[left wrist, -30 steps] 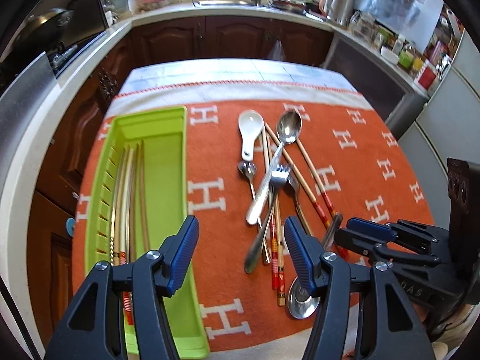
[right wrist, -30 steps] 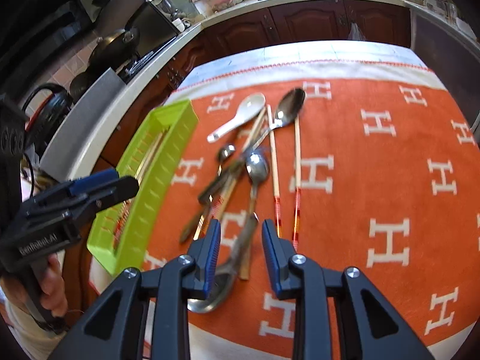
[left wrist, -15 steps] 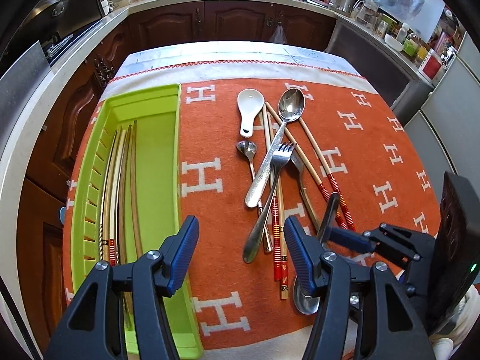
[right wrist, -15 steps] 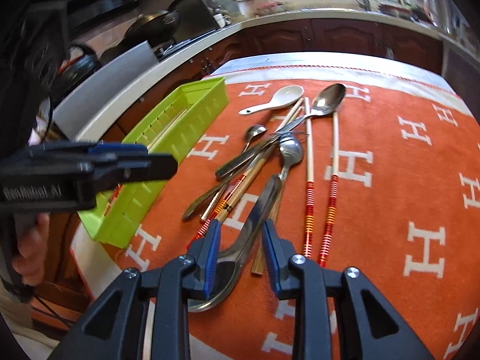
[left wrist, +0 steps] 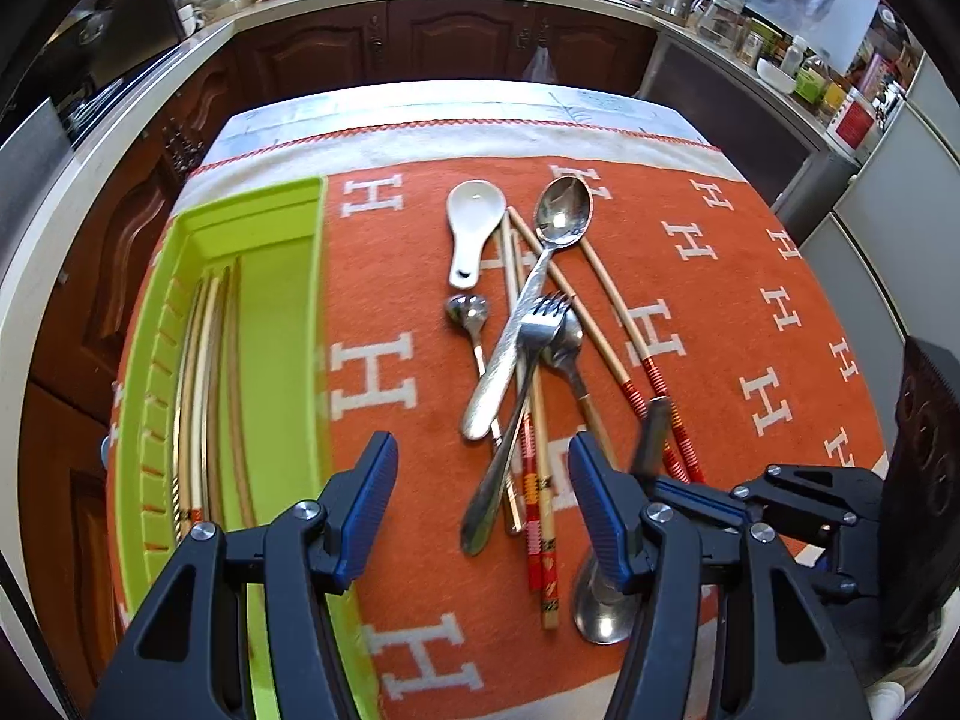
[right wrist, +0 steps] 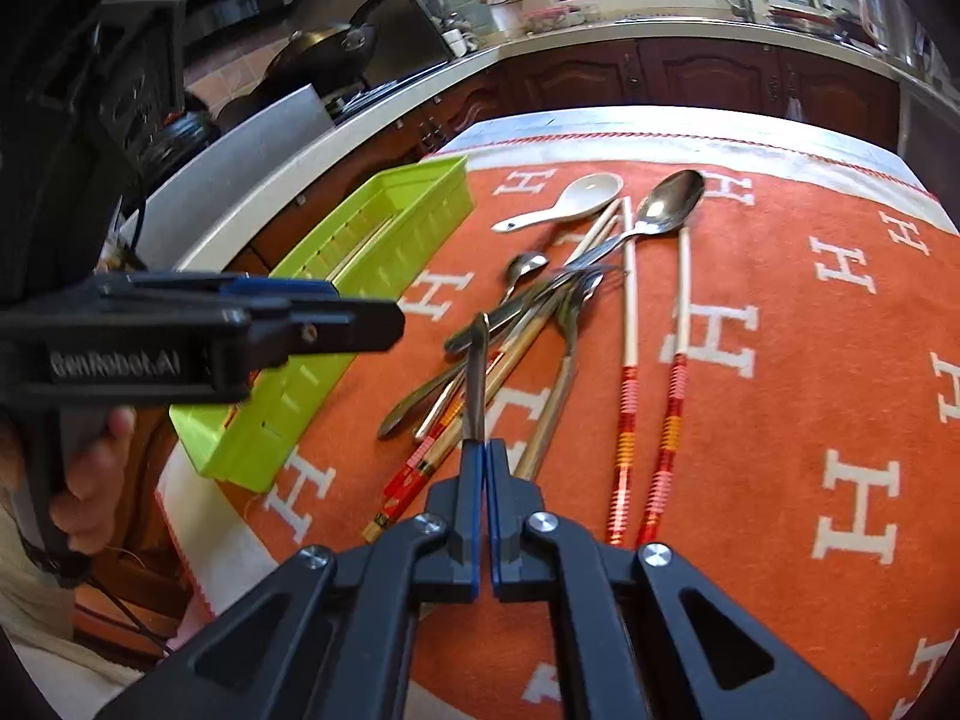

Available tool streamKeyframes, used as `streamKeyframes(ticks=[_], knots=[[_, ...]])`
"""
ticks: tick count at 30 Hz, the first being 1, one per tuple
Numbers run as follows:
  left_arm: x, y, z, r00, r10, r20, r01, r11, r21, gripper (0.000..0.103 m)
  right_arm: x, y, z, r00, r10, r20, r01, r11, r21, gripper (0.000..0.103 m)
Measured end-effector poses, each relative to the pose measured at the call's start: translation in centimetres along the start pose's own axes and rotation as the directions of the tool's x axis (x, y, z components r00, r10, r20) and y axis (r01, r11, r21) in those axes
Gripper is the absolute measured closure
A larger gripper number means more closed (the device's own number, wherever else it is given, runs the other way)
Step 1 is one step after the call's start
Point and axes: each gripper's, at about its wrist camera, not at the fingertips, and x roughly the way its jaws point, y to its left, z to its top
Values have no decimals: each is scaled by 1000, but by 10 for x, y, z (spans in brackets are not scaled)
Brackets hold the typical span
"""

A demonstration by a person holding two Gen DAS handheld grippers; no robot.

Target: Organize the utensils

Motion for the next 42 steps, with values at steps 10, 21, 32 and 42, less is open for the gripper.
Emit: streamKeyframes(ticks=[10,21,32,42], knots=[[38,-24,25,999,44,2,-44,998,45,60,-23,-31,10,997,-24,75,17,995,95,102],[73,-53,31,970,243,35,-245,956,162,85,-23,-61,6,997,-15,75,3,988,156,102],[58,-29,36,996,92,16,-92,996,-1,103,-27,-75,3,996,4,89,-20,983,183,102],[20,-10,31,999,-21,25,23,997,-78,103,-34,-70,6,994,22,106,-42,982,185,102]])
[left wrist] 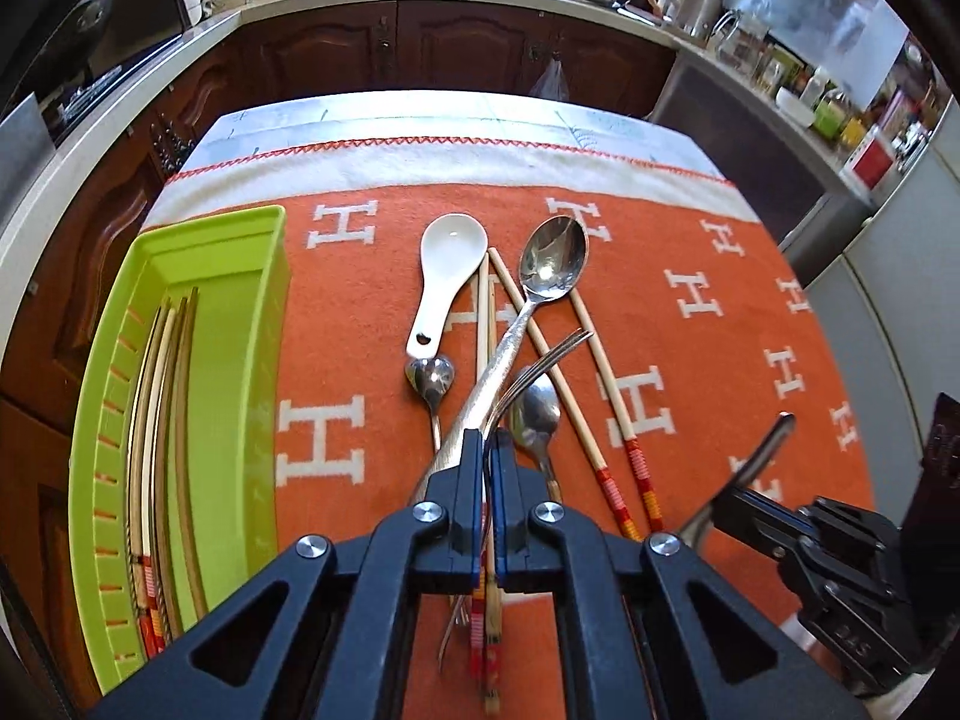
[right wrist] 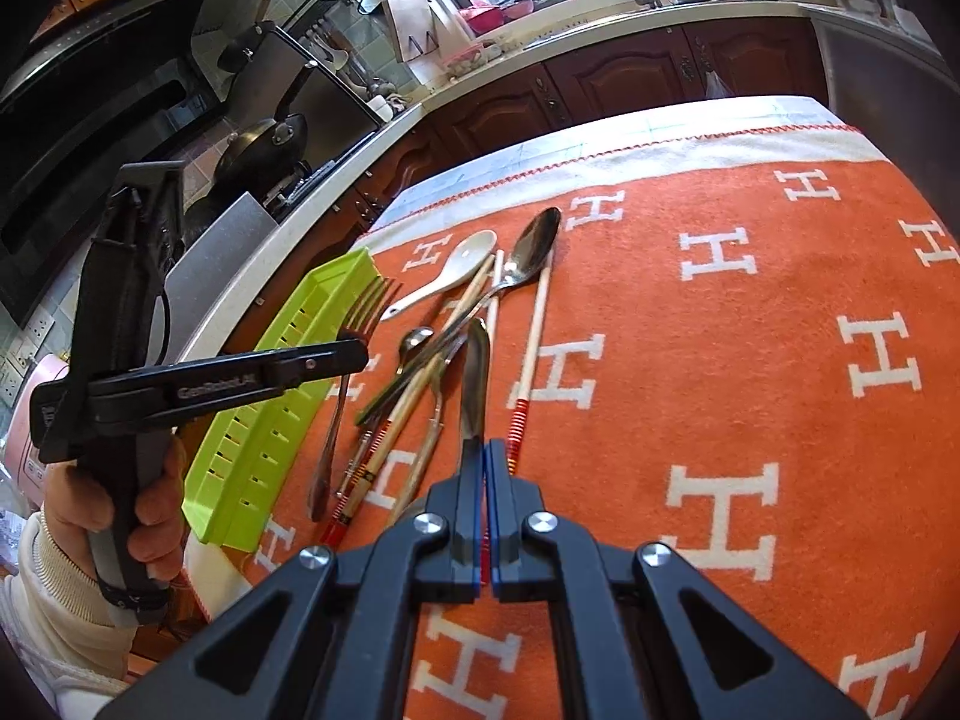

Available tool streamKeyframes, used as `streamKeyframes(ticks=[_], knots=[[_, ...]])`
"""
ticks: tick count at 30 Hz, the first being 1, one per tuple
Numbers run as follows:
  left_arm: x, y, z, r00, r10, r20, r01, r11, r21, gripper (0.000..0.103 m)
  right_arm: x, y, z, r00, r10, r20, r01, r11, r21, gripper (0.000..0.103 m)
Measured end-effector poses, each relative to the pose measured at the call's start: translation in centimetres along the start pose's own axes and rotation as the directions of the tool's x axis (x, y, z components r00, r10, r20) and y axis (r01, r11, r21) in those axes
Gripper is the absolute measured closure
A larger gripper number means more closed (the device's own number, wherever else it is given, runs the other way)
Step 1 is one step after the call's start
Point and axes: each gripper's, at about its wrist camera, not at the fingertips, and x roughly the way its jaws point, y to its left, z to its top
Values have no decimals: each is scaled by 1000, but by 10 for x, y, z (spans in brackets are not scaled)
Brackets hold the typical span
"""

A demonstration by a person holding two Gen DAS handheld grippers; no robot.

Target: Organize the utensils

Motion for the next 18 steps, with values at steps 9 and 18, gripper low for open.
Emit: streamKeyframes(ticks=[9,18], knots=[[-64,7,-10,994,-31,108,32,999,-4,103,-15,29,8,999,33,27,-31,998,-47,102],[-129,32,-23,978,18,210,-10,999,-39,103,-18,73,17,997,72,24,-69,990,-120,102]])
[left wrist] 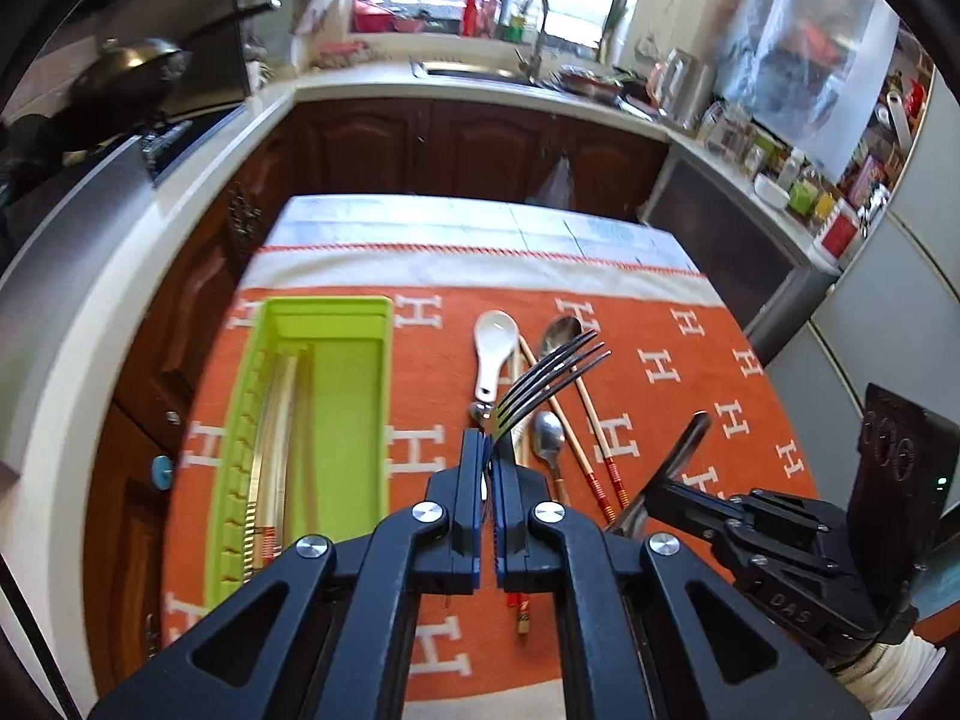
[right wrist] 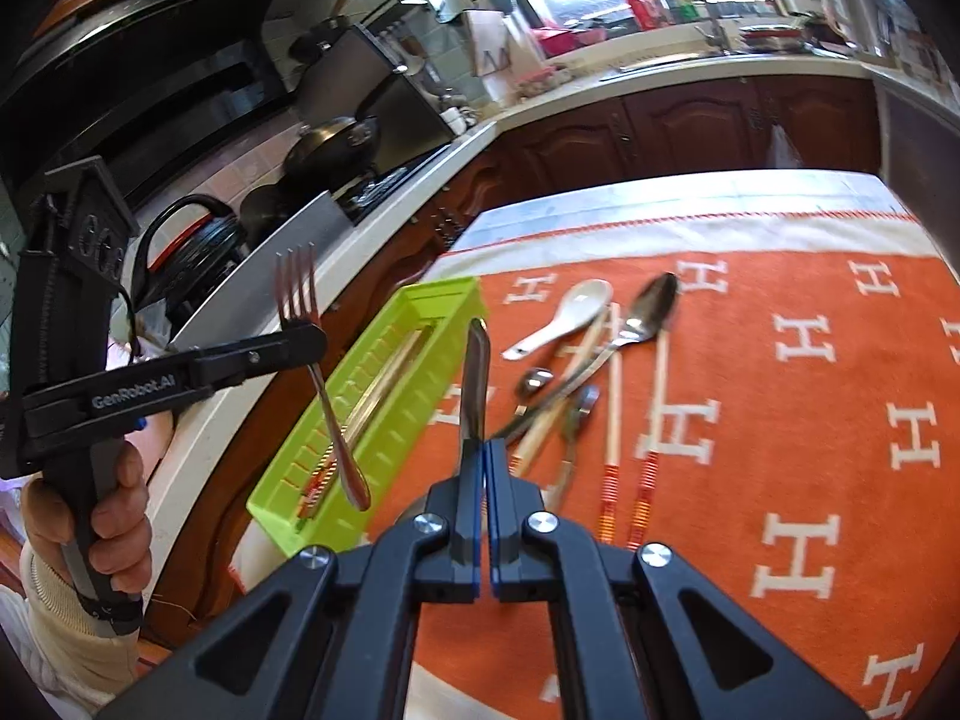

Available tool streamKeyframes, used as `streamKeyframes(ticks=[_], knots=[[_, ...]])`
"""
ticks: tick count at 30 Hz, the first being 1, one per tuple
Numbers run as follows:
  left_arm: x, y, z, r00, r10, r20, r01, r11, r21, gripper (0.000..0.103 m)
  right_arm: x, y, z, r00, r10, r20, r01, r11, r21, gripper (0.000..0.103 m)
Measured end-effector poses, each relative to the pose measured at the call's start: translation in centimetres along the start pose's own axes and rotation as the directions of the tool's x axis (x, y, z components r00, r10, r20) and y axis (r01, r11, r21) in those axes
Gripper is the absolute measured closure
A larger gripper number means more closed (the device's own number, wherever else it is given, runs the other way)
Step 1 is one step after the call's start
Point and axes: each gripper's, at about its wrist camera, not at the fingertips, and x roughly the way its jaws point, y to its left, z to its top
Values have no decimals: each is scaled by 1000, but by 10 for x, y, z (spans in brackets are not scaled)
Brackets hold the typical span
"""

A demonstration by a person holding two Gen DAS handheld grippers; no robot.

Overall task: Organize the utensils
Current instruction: 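Lower the fork and knife into the green tray and open both tools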

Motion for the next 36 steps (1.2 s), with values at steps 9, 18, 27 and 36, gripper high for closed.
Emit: streamKeyframes(ticks=[9,18,27,36], knots=[[-32,52,0,990,135,40,-132,989,-68,103,30,58,21,997,76,-34,-78,994,-75,102],[17,95,-26,980,161,-113,-176,976,-131,102,92,101,26,987,104,-125,-123,981,-152,102],[49,122,-38,968,177,-180,-215,953,-216,74,133,108,8,963,41,-267,-99,973,-207,95],[50,112,-20,965,227,-130,-248,953,-176,59,116,79,13,974,44,-220,-72,990,-118,94]])
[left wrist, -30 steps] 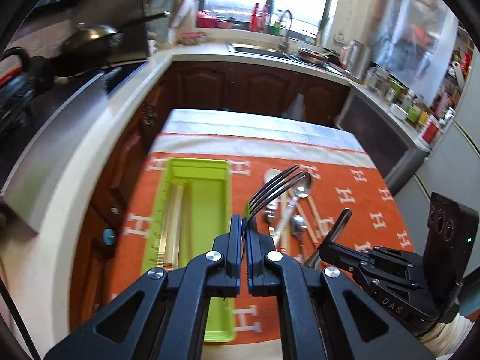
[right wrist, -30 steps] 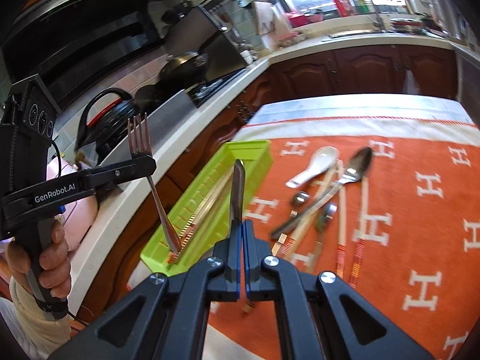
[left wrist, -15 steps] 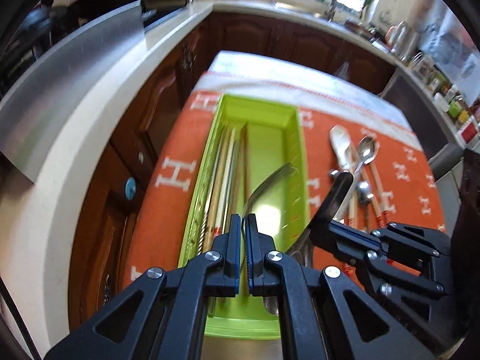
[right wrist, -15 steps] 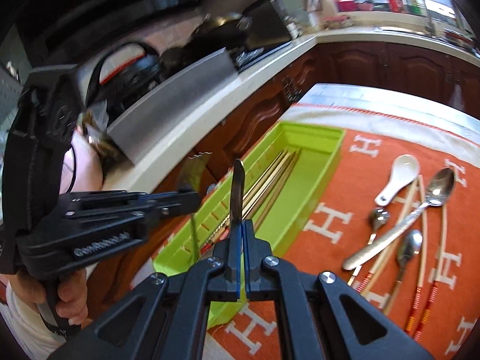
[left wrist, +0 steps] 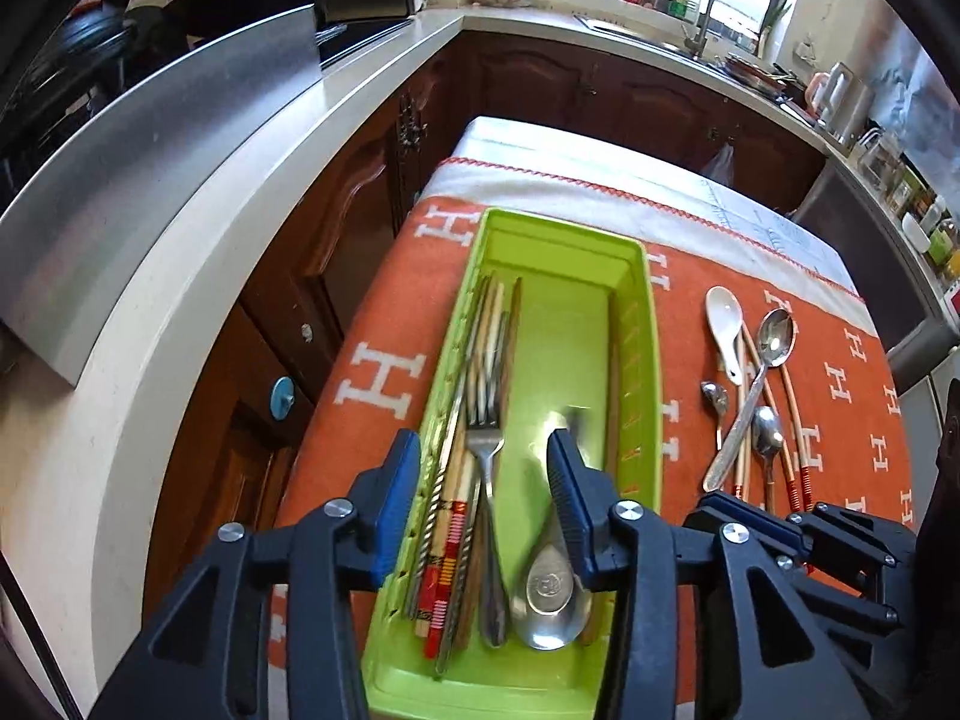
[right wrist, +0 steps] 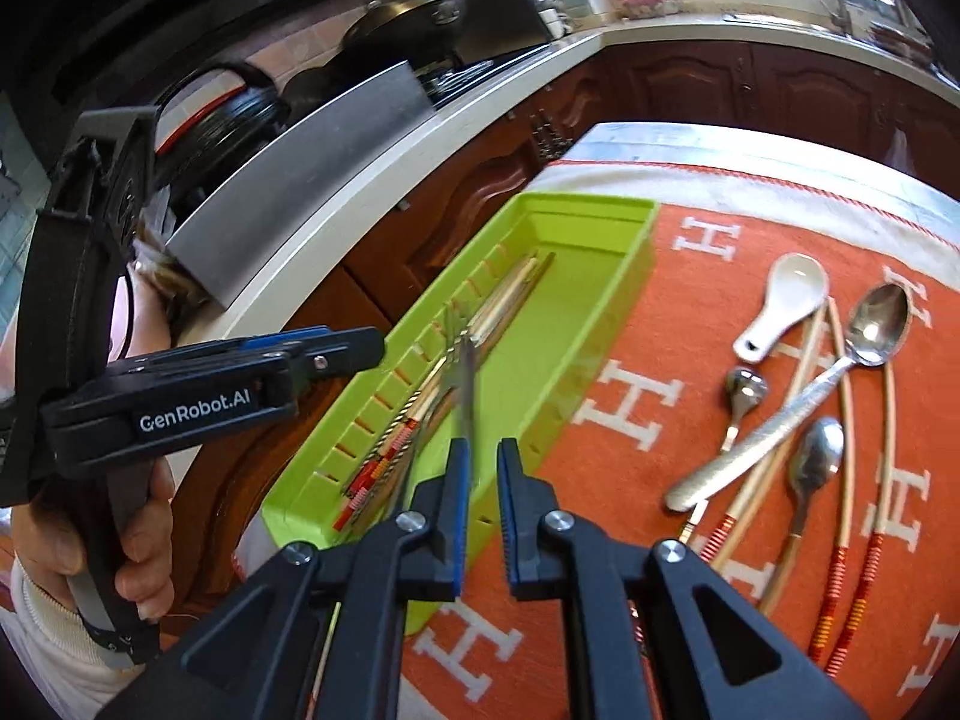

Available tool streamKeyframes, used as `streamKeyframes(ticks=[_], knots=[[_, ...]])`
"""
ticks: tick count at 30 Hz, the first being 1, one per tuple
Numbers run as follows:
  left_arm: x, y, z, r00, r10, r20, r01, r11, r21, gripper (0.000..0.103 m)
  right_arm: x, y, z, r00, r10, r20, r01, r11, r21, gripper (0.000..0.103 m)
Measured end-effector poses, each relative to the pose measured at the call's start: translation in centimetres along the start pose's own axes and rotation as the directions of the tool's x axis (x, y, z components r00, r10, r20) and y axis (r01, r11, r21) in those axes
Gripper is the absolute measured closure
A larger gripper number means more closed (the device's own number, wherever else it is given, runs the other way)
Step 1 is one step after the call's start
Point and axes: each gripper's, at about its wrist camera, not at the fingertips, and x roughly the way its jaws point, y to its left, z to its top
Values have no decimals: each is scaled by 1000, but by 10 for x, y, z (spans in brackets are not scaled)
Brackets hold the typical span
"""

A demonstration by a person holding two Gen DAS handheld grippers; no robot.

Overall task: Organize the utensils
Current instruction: 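Lower the fork and knife into the green tray and open both tools, then grasp the white ceramic spoon with the left tool while the right grasps a steel spoon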

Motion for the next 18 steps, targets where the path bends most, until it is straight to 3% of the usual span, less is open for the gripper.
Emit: streamKeyframes(ticks=[12,18], knots=[[-11,-27,7,998,-41,51,38,998,52,43,-36,-45,-7,995,-83,48,75,984,162,94],[-14,-62,13,993,-88,73,78,989,126,43,-57,-69,-9,989,-128,79,107,968,228,94]])
